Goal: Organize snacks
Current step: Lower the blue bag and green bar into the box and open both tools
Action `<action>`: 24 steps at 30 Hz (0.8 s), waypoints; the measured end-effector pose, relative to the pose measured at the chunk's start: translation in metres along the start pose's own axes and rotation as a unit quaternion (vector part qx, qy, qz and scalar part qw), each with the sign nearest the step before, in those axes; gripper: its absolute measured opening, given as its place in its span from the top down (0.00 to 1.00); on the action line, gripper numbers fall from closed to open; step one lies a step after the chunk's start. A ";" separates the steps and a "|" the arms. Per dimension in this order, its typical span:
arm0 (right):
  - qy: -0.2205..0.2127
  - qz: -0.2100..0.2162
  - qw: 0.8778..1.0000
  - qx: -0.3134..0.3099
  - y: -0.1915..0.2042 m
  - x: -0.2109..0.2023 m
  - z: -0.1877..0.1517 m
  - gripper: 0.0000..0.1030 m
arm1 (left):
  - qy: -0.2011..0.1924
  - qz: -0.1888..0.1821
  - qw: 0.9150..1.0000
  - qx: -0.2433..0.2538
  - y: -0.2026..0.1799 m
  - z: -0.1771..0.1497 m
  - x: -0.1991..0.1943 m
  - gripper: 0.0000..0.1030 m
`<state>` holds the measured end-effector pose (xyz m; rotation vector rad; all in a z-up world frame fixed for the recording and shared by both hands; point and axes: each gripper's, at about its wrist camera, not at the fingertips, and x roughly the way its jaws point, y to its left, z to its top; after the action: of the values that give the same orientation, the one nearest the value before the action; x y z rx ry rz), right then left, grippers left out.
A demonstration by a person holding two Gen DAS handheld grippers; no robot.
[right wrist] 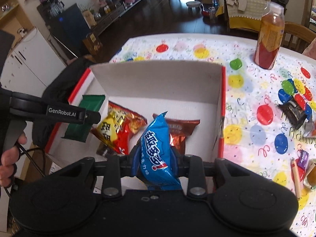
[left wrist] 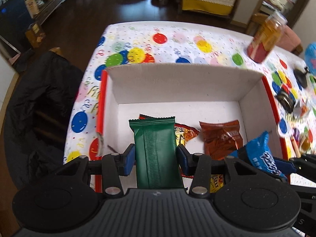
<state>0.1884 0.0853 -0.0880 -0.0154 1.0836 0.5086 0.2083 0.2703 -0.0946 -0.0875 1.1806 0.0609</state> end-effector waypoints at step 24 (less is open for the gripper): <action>0.018 -0.012 1.000 -0.005 0.002 0.013 -0.015 0.55 | 0.052 0.016 0.998 0.031 -0.018 -0.028 0.027 0.53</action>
<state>0.1792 0.0884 -0.1055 -0.0461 1.1148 0.4934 0.1943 0.2498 -0.1293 -0.0172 1.2868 0.0494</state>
